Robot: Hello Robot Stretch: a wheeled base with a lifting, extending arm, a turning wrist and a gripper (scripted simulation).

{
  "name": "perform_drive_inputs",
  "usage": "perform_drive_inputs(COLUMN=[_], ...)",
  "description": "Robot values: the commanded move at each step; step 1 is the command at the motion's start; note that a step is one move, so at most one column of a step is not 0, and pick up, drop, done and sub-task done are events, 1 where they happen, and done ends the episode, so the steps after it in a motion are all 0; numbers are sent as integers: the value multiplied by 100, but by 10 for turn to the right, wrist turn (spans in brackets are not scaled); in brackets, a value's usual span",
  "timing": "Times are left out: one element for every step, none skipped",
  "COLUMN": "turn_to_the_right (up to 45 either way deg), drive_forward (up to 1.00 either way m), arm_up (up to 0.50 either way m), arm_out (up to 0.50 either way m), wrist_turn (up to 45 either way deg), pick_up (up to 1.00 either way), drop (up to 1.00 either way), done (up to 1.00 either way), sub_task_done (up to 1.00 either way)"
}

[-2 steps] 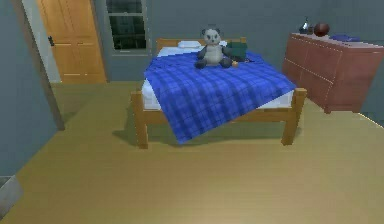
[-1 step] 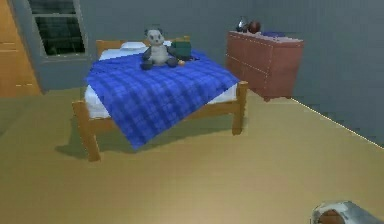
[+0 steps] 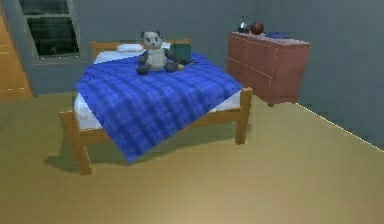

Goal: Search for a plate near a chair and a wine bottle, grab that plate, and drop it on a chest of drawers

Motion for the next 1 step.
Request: perform_drive_inputs(turn_to_the_right=[-450], drive_forward=[0], arm_up=[0], arm_out=[0], wrist_turn=[0], pick_up=[0], drop=[0], done=[0], sub_task_done=[0])
